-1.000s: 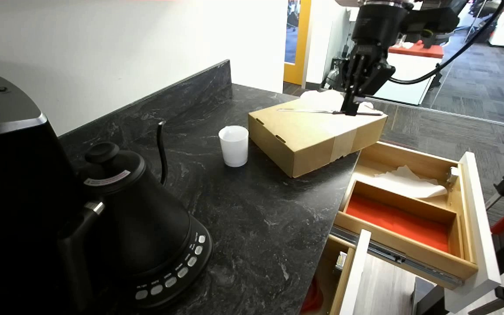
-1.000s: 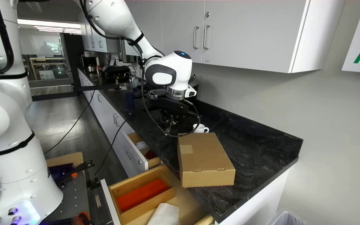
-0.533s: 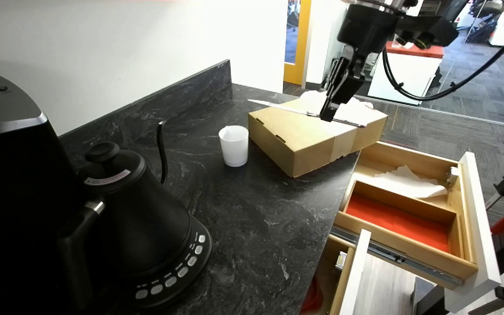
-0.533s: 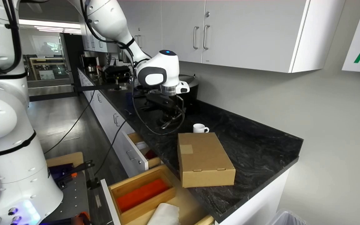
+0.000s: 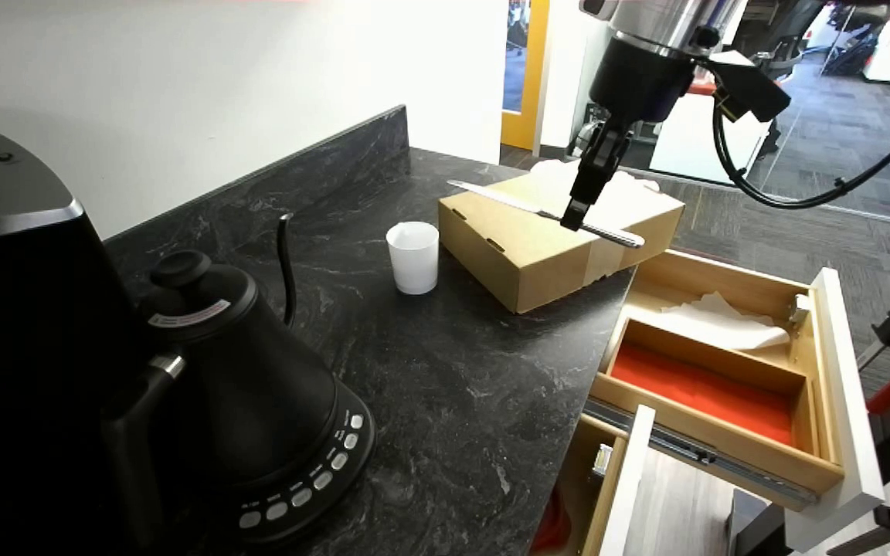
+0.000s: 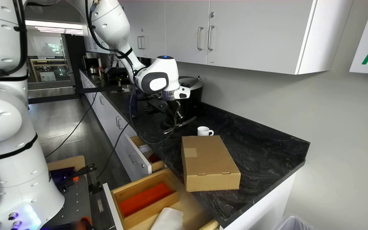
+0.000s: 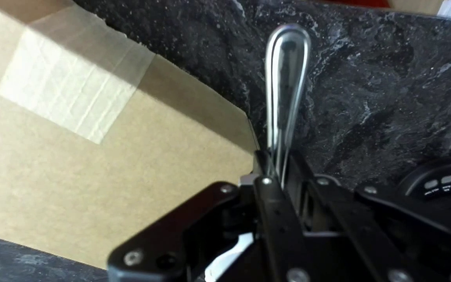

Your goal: Move the knife from the top of the box to the left compartment of the drawer

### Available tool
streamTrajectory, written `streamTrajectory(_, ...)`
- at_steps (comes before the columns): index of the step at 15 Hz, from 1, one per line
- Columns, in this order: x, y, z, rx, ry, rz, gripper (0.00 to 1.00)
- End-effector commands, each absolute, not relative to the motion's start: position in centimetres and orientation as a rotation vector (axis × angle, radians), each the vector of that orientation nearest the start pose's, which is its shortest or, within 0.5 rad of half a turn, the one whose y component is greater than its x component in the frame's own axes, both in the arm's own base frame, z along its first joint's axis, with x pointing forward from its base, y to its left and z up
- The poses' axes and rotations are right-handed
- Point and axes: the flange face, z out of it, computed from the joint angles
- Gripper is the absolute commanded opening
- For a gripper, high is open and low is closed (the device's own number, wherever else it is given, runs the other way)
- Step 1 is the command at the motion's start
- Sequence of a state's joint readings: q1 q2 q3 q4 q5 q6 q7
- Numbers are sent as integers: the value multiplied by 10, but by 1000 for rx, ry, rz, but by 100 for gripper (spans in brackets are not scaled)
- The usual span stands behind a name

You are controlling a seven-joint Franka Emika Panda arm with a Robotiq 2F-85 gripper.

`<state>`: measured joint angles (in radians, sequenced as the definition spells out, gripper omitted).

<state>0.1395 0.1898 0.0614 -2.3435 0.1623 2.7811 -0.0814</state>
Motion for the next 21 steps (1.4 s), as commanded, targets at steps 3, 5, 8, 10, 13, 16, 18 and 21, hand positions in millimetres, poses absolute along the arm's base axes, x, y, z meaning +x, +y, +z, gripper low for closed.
streamTrajectory(3, 529, 104, 276, -3019, -178, -357, 14)
streamTrajectory(5, 529, 104, 276, -3019, -179, -355, 14)
streamTrajectory(8, 529, 104, 276, -3019, -179, -355, 14)
streamTrajectory(10, 529, 104, 276, -3019, -179, -355, 14)
streamTrajectory(13, 529, 104, 276, -3019, -178, -355, 14)
streamTrajectory(16, 529, 104, 276, -3019, -178, -355, 5)
streamTrajectory(18, 511, 103, 276, -3027, -133, -363, 6)
streamTrajectory(21, 487, 109, 272, -3036, -66, -327, 6)
